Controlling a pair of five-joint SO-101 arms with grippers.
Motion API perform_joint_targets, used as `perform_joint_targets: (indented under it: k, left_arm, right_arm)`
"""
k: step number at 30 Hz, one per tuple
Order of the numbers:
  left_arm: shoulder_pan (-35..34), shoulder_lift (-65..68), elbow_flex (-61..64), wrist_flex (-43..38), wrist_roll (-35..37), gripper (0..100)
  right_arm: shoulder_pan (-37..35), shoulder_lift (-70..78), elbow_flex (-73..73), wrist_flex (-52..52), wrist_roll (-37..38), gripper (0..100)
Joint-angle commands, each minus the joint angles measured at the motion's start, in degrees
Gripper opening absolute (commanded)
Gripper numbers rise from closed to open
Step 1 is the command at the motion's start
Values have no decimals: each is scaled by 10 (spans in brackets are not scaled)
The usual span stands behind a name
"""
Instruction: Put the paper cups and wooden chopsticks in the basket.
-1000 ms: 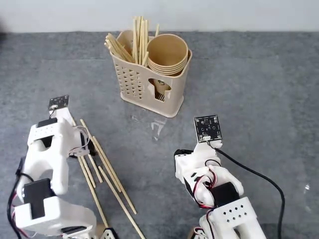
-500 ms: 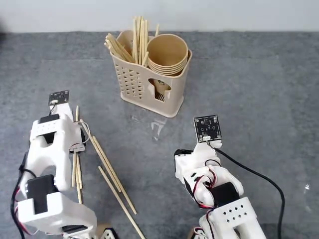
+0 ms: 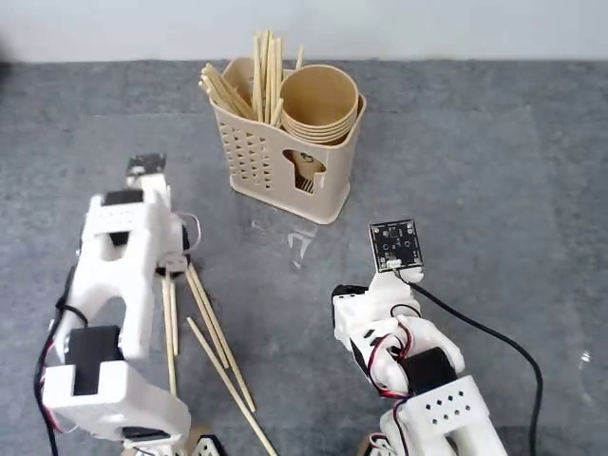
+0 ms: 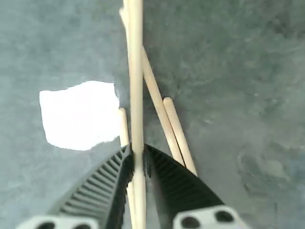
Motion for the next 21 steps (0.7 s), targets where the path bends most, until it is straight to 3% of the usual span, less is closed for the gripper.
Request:
perform_joint_targets:
  k: [1, 11, 16, 21]
  left_arm:
    - [4, -9, -108, 82, 5, 12]
    - [5, -9, -318, 229, 4, 11]
    - [9, -53, -400, 231, 5, 11]
    - [57, -170, -412, 229, 5, 11]
  right_arm:
    - [-1, -9, -3, -9, 6, 9]
    - [-1, -9, -3, -9, 6, 9]
    - [-1, -9, -2, -9, 5, 9]
    - [-1, -9, -2, -9, 5, 9]
